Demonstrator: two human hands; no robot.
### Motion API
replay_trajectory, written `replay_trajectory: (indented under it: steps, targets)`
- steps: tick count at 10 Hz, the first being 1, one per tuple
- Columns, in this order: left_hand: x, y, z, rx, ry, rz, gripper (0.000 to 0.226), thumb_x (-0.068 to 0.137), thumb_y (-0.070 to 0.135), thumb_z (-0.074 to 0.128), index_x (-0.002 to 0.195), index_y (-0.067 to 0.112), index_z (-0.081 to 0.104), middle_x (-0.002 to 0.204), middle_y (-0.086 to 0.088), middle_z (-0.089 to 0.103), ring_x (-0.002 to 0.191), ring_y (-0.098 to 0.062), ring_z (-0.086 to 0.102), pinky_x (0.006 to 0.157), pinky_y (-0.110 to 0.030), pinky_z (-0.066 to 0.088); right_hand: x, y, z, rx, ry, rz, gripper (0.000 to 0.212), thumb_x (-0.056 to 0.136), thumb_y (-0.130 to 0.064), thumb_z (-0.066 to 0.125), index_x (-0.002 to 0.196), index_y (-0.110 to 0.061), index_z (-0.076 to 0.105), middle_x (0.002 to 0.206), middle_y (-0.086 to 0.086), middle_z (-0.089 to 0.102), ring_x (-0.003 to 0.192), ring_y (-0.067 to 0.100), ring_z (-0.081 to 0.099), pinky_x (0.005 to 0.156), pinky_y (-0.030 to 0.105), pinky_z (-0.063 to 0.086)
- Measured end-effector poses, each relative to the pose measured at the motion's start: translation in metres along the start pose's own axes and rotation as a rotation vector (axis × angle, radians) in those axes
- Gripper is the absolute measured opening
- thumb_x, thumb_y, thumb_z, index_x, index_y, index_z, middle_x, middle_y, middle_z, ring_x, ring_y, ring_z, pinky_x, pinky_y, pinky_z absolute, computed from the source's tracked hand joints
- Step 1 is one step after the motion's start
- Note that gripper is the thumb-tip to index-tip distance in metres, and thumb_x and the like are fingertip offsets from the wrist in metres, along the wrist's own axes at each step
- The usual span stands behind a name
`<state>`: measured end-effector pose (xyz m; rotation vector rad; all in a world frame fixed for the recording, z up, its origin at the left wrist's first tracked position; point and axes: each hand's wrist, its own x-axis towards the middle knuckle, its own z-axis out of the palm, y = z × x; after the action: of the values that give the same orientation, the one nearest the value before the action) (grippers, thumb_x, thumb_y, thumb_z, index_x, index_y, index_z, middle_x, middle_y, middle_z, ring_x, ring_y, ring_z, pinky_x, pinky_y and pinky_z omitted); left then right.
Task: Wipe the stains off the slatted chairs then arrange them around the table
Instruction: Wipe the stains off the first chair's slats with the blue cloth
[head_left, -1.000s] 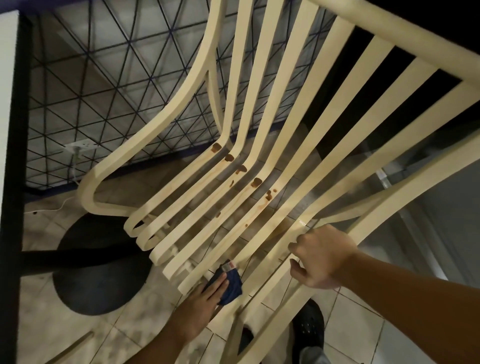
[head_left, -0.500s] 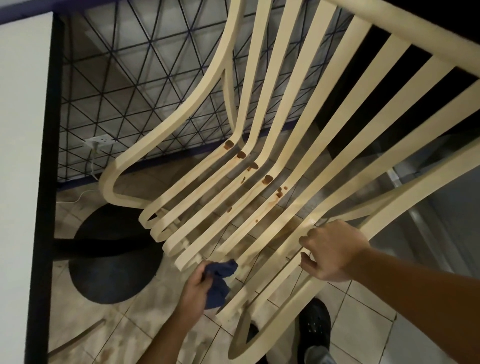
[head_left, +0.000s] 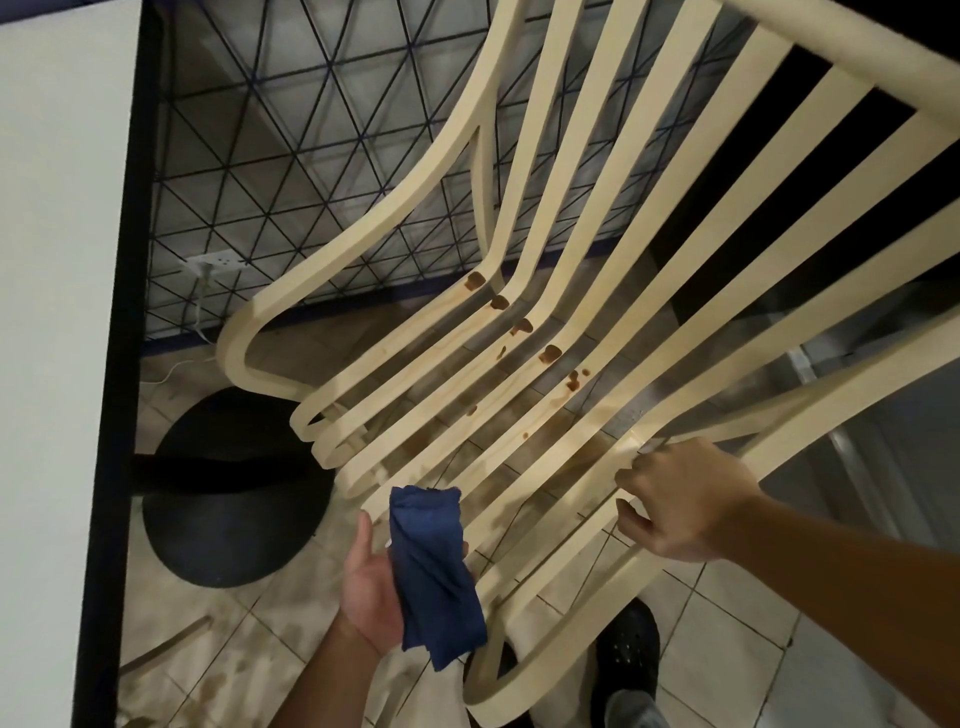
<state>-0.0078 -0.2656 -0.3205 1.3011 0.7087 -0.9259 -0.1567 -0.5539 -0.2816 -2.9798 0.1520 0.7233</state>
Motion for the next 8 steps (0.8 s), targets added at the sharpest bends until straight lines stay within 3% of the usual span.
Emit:
replay_trajectory:
  steps: [1, 2, 3, 4, 5, 6, 7, 8]
  targets:
    - [0.027, -0.014, -0.023, 0.168, -0.09, -0.175, 0.028, 0.101, 0.026, 0.056, 0.117, 0.003, 0.063, 0.103, -0.017, 0.074, 0.089, -0.032, 0.074, 0.077, -0.046, 0.062, -0.001, 0.0, -0.001, 0.011, -0.011, 0.003, 0.056, 0.096, -0.064, 0.023, 0.119, -0.029, 0.061, 0.096, -0.005, 0.065, 0.086, 0.019, 0.061, 0.074, 0.03, 0.047]
    - [0.033, -0.012, -0.032, 0.29, -0.089, -0.173, 0.029, 0.095, 0.013, 0.063, 0.122, 0.002, 0.062, 0.108, -0.019, 0.073, 0.096, -0.035, 0.072, 0.082, -0.047, 0.061, -0.001, -0.001, -0.002, 0.025, -0.014, 0.002, 0.054, 0.096, -0.064, 0.026, 0.12, -0.03, 0.06, 0.097, -0.005, 0.065, 0.086, 0.018, 0.06, 0.075, 0.03, 0.049]
    - [0.039, -0.007, -0.037, 0.532, 0.05, 0.099, 0.012, 0.099, 0.007, 0.062, 0.11, 0.011, 0.064, 0.106, -0.011, 0.071, 0.102, -0.032, 0.069, 0.085, -0.041, 0.056, 0.0, 0.0, -0.001, 0.02, -0.015, -0.002, 0.054, 0.096, -0.064, 0.027, 0.12, -0.029, 0.061, 0.099, -0.005, 0.066, 0.086, 0.017, 0.061, 0.078, 0.029, 0.051]
    - [0.044, -0.005, -0.037, 0.713, 0.169, 0.333, 0.011, 0.102, 0.01, 0.059, 0.105, 0.02, 0.061, 0.1, -0.001, 0.068, 0.099, -0.026, 0.066, 0.085, -0.037, 0.051, 0.001, 0.0, 0.0, 0.02, -0.023, -0.004, 0.054, 0.096, -0.064, 0.028, 0.123, -0.031, 0.06, 0.104, -0.005, 0.067, 0.09, 0.017, 0.062, 0.08, 0.029, 0.05]
    - [0.072, -0.02, -0.047, 0.973, 0.212, 0.508, 0.025, 0.101, 0.009, 0.058, 0.126, 0.01, 0.059, 0.106, -0.011, 0.067, 0.104, -0.03, 0.067, 0.09, -0.042, 0.054, 0.002, 0.0, 0.0, 0.022, -0.03, -0.011, 0.053, 0.096, -0.063, 0.028, 0.125, -0.031, 0.059, 0.109, -0.005, 0.068, 0.094, 0.018, 0.063, 0.081, 0.029, 0.049]
    - [0.089, -0.033, -0.047, 1.135, 0.199, 0.534, 0.043, 0.098, 0.002, 0.061, 0.14, 0.001, 0.052, 0.123, -0.022, 0.062, 0.118, -0.036, 0.062, 0.101, -0.052, 0.051, 0.001, 0.0, -0.001, 0.01, -0.031, -0.021, 0.053, 0.096, -0.061, 0.026, 0.122, -0.03, 0.06, 0.107, -0.004, 0.068, 0.092, 0.018, 0.063, 0.08, 0.03, 0.048]
    - [0.1, -0.046, -0.044, 1.483, 0.03, 0.654, 0.072, 0.09, 0.006, 0.073, 0.154, 0.02, 0.043, 0.149, -0.003, 0.048, 0.14, -0.024, 0.043, 0.12, -0.042, 0.032, 0.001, 0.0, -0.003, 0.008, -0.043, -0.022, 0.053, 0.097, -0.06, 0.025, 0.117, -0.028, 0.062, 0.103, -0.004, 0.068, 0.088, 0.017, 0.063, 0.081, 0.03, 0.05]
    - [0.103, -0.049, -0.048, 1.587, -0.028, 0.693, 0.084, 0.087, 0.02, 0.079, 0.158, 0.023, 0.035, 0.154, -0.001, 0.044, 0.143, -0.024, 0.04, 0.118, -0.038, 0.024, 0.0, -0.001, -0.005, 0.01, -0.043, -0.022, 0.052, 0.098, -0.059, 0.026, 0.115, -0.027, 0.063, 0.1, -0.004, 0.067, 0.085, 0.017, 0.062, 0.079, 0.029, 0.051]
